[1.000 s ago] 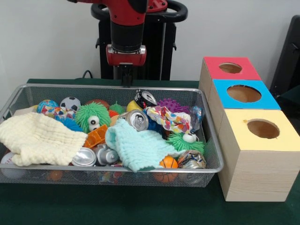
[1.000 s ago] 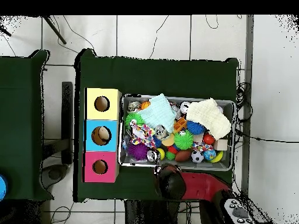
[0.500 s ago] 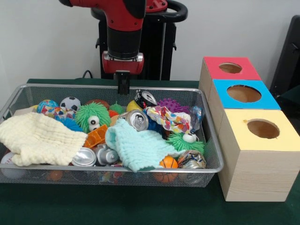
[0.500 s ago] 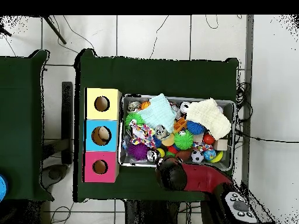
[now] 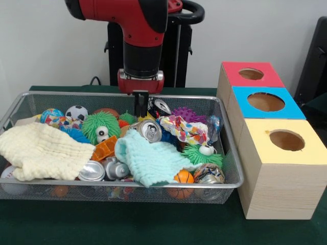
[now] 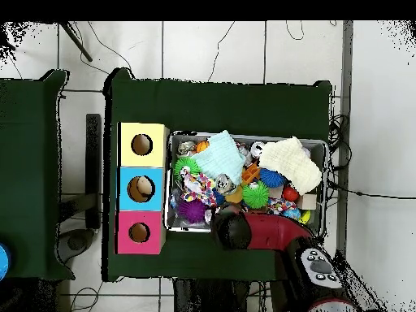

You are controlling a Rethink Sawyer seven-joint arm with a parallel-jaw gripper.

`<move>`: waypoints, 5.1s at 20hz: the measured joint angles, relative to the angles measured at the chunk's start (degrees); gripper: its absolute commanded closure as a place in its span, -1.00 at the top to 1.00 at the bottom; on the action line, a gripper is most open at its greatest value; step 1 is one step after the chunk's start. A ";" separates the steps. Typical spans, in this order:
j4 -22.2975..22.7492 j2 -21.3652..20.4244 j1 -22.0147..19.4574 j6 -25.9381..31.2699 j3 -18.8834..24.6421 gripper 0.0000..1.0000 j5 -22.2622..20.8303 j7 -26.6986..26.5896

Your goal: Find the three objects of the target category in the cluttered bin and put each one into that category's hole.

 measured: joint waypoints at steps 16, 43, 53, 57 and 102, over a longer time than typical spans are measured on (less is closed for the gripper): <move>-9.16 3.48 2.24 7.26 0.43 -1.00 0.18 0.00; -6.66 3.29 1.84 2.12 -0.40 -1.00 0.20 0.00; -4.90 3.08 1.84 -0.82 -0.81 -1.00 0.20 0.00; -4.70 3.00 1.84 -0.81 -0.93 -1.00 0.20 0.00; -1.37 -8.38 1.97 8.77 -0.79 -1.00 4.80 0.00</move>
